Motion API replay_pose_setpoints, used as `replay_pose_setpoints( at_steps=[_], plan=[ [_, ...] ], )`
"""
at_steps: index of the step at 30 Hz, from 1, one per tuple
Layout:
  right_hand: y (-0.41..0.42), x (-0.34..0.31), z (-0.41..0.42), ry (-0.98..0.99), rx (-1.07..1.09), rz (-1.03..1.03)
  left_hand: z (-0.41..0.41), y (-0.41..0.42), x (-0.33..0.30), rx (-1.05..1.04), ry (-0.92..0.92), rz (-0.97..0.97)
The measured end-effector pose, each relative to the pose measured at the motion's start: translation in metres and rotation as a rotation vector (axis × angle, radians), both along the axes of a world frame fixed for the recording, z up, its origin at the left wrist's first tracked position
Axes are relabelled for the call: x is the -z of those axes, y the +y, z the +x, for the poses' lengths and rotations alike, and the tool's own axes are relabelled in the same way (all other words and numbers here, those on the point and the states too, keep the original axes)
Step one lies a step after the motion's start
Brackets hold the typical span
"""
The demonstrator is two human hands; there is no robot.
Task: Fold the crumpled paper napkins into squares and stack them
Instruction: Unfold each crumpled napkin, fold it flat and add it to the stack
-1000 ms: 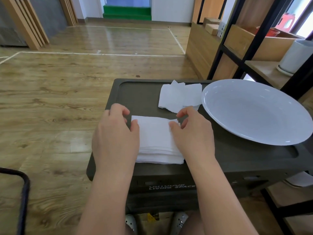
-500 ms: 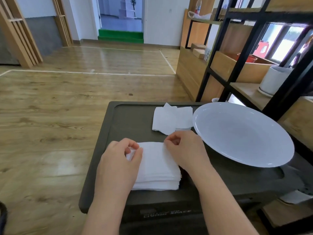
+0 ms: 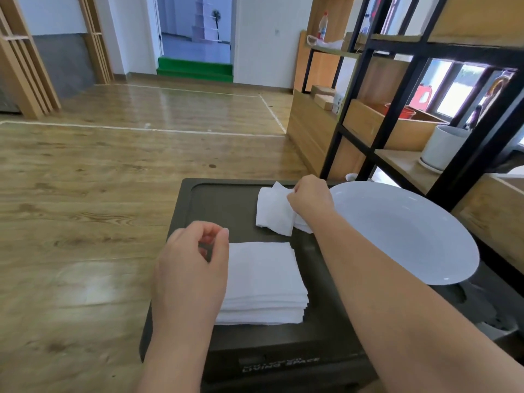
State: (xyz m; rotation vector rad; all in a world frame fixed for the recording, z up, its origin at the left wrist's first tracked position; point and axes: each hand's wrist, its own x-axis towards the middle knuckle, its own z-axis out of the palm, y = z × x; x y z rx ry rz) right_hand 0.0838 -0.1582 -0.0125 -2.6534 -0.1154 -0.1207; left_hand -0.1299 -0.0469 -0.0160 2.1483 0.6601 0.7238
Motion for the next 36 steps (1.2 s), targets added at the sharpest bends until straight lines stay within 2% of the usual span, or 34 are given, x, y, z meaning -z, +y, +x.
replay_pose_setpoints(
  at_steps=[12,16,19,22,24,27,30,36],
  plan=[
    [-0.004,-0.042,-0.037,-0.329,-0.045,0.191,0.017,-0.005,-0.003,0.06,-0.051,0.064],
    [-0.012,-0.061,-0.069,-0.409,-0.096,0.413,0.018,-0.005,-0.005,0.061,-0.06,0.026],
    [-0.018,-0.068,-0.094,-0.375,-0.172,0.571,0.014,-0.008,-0.009,0.078,-0.089,-0.109],
    [-0.025,-0.071,-0.12,-0.326,-0.229,0.705,0.012,-0.014,-0.014,0.152,-0.099,-0.4],
    [-0.028,-0.069,-0.134,-0.306,-0.24,0.757,0.011,-0.016,-0.016,0.242,-0.099,-0.551],
    [-0.032,-0.059,-0.146,-0.259,-0.256,0.796,0.011,-0.015,-0.017,0.302,-0.177,-0.672],
    [-0.037,-0.047,-0.149,-0.136,-0.235,0.756,0.007,-0.01,-0.02,0.262,-0.217,-0.696],
    [-0.045,-0.021,-0.143,0.126,-0.249,0.64,-0.001,0.007,-0.016,0.395,0.003,-0.495]
  ],
)
